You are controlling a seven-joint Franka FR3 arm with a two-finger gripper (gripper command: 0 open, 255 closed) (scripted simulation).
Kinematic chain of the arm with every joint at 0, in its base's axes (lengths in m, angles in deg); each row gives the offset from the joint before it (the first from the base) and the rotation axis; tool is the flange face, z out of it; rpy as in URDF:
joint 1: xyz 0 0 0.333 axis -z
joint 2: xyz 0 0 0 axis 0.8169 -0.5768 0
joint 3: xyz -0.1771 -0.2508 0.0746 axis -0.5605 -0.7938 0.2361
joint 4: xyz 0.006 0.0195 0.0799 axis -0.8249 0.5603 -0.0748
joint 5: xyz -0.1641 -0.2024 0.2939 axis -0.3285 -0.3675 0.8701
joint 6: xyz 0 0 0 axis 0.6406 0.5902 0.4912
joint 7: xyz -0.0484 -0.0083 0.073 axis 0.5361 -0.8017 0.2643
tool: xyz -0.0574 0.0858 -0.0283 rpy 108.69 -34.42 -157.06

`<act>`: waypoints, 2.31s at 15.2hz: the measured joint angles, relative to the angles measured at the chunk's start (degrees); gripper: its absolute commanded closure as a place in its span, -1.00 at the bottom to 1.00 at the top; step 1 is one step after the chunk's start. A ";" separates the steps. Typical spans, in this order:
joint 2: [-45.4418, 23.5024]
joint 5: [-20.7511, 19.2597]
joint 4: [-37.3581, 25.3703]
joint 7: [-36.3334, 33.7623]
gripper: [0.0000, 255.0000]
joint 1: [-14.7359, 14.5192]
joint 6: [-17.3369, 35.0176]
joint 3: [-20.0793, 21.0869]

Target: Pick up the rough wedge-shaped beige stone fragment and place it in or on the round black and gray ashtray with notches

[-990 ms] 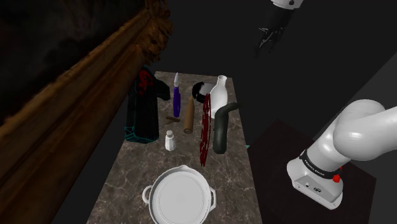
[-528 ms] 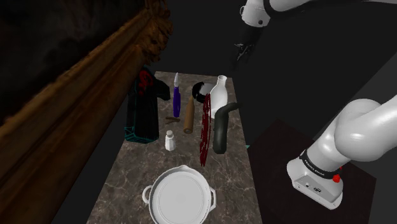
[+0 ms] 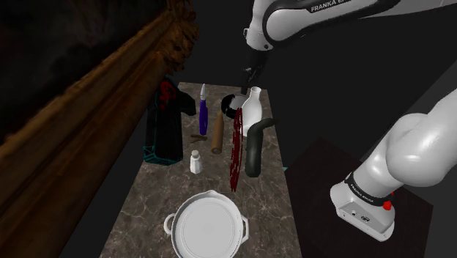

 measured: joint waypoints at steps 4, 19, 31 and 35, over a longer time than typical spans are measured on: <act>-7.81 -0.57 -3.38 2.32 -1.00 -1.19 3.81 1.14; -36.06 -6.03 -23.31 8.88 -1.00 -6.34 13.18 4.37; -41.42 -8.44 -20.70 11.59 -1.00 -7.60 33.30 3.36; -40.63 -9.70 -17.22 11.81 -1.00 -8.28 29.34 2.73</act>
